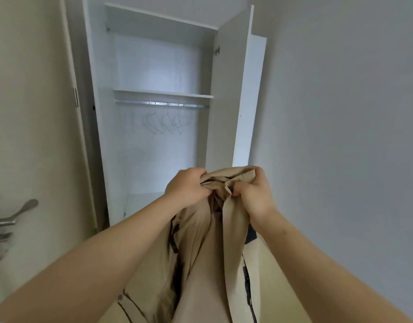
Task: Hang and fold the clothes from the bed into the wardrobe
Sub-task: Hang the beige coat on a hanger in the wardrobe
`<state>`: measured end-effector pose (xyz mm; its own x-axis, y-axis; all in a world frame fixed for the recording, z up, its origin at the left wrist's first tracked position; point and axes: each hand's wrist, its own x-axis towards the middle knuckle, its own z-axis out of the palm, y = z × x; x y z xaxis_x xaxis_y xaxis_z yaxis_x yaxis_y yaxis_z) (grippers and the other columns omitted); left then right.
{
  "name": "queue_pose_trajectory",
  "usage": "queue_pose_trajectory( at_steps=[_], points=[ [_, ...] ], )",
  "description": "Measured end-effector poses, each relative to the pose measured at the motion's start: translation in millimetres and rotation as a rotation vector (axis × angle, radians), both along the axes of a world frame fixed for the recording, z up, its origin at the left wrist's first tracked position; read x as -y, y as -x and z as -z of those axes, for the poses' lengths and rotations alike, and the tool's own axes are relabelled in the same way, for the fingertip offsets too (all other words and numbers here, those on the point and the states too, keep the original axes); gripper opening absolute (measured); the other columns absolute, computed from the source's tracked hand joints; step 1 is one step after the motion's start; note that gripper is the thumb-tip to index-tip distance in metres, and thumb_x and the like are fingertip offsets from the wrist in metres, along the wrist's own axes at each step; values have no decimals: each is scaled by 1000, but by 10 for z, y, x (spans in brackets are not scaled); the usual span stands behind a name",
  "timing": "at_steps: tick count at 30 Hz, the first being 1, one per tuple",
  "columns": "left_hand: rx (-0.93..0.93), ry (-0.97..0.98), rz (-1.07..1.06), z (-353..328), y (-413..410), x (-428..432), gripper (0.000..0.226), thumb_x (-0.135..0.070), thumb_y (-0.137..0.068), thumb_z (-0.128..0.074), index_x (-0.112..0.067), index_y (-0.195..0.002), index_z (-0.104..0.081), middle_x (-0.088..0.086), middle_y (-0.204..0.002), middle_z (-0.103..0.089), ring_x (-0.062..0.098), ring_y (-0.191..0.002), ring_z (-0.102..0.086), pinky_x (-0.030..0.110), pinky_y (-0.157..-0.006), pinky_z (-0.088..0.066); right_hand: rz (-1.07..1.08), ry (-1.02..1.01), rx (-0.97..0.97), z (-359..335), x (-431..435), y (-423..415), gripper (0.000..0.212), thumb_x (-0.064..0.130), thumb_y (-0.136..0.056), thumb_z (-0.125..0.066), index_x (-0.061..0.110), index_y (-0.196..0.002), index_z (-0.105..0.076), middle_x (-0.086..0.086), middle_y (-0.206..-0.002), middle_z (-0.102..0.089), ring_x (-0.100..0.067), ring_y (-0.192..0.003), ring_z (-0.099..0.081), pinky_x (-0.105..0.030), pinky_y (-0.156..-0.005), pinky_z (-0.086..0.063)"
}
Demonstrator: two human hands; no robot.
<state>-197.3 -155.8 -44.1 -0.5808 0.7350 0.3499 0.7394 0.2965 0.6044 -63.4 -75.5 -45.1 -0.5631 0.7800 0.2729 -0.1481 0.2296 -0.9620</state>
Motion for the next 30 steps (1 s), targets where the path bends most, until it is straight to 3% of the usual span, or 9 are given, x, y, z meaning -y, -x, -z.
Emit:
queue_pose_trajectory(
  at_steps=[3, 7, 10, 13, 17, 21, 25, 28, 30],
  points=[
    [89, 101, 75, 24, 808, -33, 17, -25, -75, -66, -26, -70, -50, -8, -72, -56, 14, -72, -55, 24, -58, -40, -7, 51, -34, -32, -102, 809, 34, -10, -72, -47, 21, -85, -50, -1, -82, -57, -15, -73, -56, -26, -58, -47],
    [397, 334, 399, 61, 1743, -26, 27, -22, -80, -72, -27, -104, -59, -8, -102, -66, 9, -95, -63, 19, -83, -51, -39, 114, -94, -190, -268, 1788, 38, -12, -70, -42, 21, -85, -54, -4, -77, -55, -19, -68, -53, -27, -58, -48],
    [512, 411, 435, 140, 2317, -82, 38, -24, -82, -70, -34, -115, -55, -13, -110, -64, 3, -100, -61, 12, -82, -48, -57, 159, -138, -313, -363, 2321, 35, -9, -66, -44, 19, -83, -55, -3, -73, -54, -17, -62, -52, -22, -48, -46],
    [539, 479, 408, 277, 2755, -178, 39, -17, -87, -64, -28, -123, -53, -6, -117, -62, 11, -107, -60, 17, -87, -48, -46, 211, -182, -355, -538, 2667, 33, 4, -53, -46, 17, -83, -54, -3, -71, -54, -18, -62, -53, -23, -49, -46],
    [472, 191, 129, 314, 3246, -363, 17, -18, -93, -50, -20, -100, -65, 2, -98, -66, 17, -91, -62, 21, -76, -48, -17, 164, -127, -361, -828, 3143, 21, -3, -70, -47, 14, -81, -53, -6, -79, -55, -24, -76, -54, -33, -66, -48],
    [261, 2, -101, 197, 3704, -633, 27, -16, -95, -40, -16, -70, -52, -1, -74, -53, 18, -74, -49, 22, -59, -35, 62, 123, -60, -292, -1153, 3631, 19, -3, -75, -48, 16, -75, -50, -4, -77, -53, -19, -72, -51, -30, -63, -45],
    [182, -117, -277, 113, 4212, -1026, 21, -7, -90, -37, -7, -85, -57, 0, -79, -53, 21, -79, -48, 27, -64, -34, 74, 118, -5, -182, -1625, 4136, 14, 0, -78, -49, 14, -75, -49, -4, -76, -50, -18, -70, -47, -29, -61, -41],
    [220, -140, -295, 28, 4612, -1392, 17, -10, -91, -43, -11, -87, -59, 0, -86, -55, 20, -86, -49, 26, -68, -36, 84, 168, 21, -86, -2085, 4566, 2, 9, -84, -50, 9, -83, -48, -4, -77, -47, -17, -72, -45, -29, -61, -38],
    [318, -230, -246, -8, 4904, -1670, 8, -15, -91, -53, -14, -87, -60, 2, -98, -57, 21, -95, -52, 26, -79, -40, 87, 178, 34, 14, -2460, 4873, 9, 18, -89, -48, 9, -88, -47, -4, -79, -46, -18, -76, -43, -30, -62, -36]
  ],
)
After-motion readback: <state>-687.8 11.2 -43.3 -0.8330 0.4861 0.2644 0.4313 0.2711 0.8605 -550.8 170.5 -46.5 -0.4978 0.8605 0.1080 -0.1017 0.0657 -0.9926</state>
